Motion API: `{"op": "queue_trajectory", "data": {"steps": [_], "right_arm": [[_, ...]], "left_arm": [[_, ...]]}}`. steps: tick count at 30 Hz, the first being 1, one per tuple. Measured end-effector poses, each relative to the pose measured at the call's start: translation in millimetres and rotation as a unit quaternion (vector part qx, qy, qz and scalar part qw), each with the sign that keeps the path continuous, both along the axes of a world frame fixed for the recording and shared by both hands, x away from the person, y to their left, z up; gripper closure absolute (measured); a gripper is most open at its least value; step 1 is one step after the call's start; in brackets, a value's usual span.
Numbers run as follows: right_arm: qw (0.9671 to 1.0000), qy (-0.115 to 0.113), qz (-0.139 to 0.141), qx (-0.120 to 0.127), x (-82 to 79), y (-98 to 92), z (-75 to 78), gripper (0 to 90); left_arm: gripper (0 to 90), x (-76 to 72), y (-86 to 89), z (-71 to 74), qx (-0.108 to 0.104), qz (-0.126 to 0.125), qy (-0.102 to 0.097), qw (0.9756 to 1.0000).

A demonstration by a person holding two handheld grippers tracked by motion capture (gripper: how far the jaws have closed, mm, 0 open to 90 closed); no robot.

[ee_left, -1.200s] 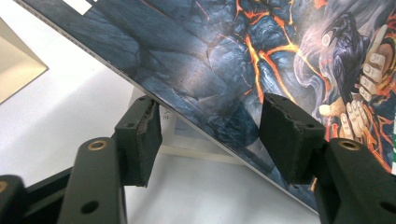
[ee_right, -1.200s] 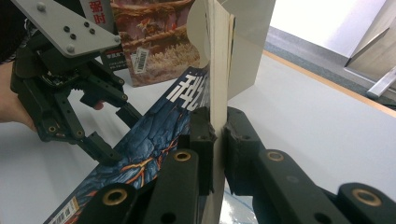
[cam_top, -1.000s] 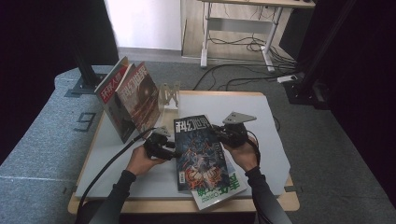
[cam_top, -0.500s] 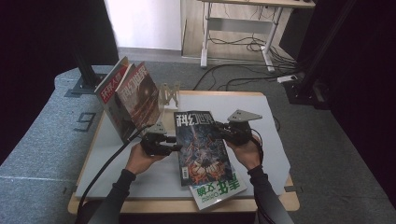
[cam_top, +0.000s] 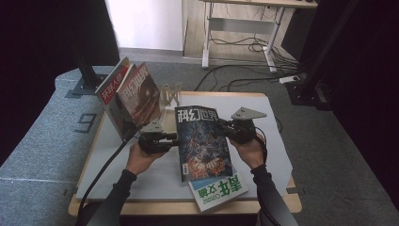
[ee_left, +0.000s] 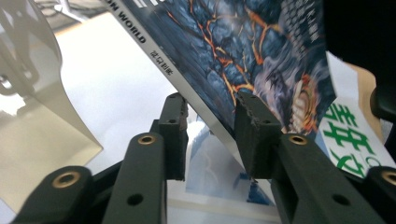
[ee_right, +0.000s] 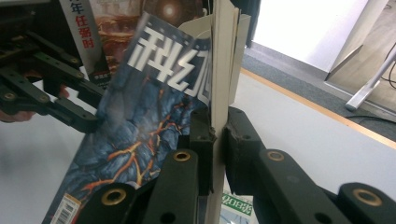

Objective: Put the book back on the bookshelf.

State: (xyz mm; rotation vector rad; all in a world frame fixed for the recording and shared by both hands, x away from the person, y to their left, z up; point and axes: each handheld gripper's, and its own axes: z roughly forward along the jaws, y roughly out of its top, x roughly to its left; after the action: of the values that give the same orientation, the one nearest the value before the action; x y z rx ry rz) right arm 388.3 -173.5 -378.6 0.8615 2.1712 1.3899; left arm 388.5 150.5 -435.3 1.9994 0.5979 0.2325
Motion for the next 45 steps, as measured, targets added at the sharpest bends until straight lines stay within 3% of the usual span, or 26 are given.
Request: {"op": "queue_trajectory", "data": {"steps": [12,22,28,32,39,45], "right_arm": [[0.9997,-0.022,-0.002,0.009,-0.6,-1.9,12.0,81.0],[0.9995,-0.026,0.006,0.019,-6.1,-10.7,12.5,80.6],[0.9991,-0.032,0.017,0.023,-13.4,-14.6,13.6,80.0],[0.9988,-0.035,0.019,0.027,-17.0,-18.2,13.0,79.5],[0.9987,-0.038,0.023,0.027,-21.6,-21.3,13.0,78.8],[0.9986,-0.038,0.024,0.029,-23.0,-23.0,12.7,77.9]], "left_arm": [[74.6,-6.9,8.3,15.1,-0.025,0.009,-0.024,0.9994],[77.6,-22.6,9.9,27.7,-0.01,-0.027,-0.01,0.9995],[78.1,-35.0,4.9,31.9,0.006,-0.04,-0.008,0.9992],[76.6,-39.0,-3.7,28.8,0.039,-0.043,-0.016,0.9982],[75.1,-42.0,-11.2,22.9,0.066,-0.037,-0.029,0.9967],[74.9,-38.1,-14.4,16.1,0.077,-0.042,-0.015,0.996]]}}
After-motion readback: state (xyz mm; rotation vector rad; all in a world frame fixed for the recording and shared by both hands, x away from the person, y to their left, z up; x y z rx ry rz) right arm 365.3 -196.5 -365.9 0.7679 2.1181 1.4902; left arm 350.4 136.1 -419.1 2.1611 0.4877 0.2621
